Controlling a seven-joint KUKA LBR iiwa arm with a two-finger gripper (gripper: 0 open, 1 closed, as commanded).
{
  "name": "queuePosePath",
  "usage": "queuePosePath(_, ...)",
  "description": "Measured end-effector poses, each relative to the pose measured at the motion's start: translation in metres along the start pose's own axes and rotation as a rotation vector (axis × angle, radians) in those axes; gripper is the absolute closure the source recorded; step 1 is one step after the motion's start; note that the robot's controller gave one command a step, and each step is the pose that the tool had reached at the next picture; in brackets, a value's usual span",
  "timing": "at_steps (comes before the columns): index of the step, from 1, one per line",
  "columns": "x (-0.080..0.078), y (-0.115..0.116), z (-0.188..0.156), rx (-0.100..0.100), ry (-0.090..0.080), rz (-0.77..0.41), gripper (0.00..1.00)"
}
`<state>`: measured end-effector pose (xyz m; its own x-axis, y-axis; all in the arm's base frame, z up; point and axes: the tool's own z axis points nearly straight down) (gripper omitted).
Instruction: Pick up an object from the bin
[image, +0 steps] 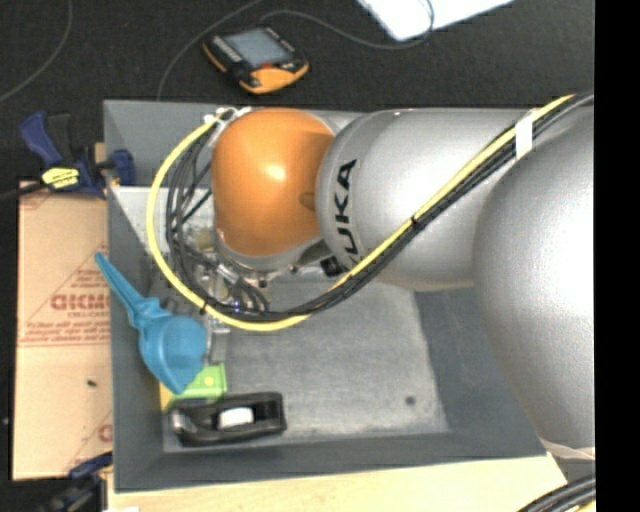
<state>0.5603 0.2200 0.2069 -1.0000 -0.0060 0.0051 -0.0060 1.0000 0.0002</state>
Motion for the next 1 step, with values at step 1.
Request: queuePosePath(1, 0.0171, -0.069, -0.0091, 0.002, -0.002, -0.277, 0.0)
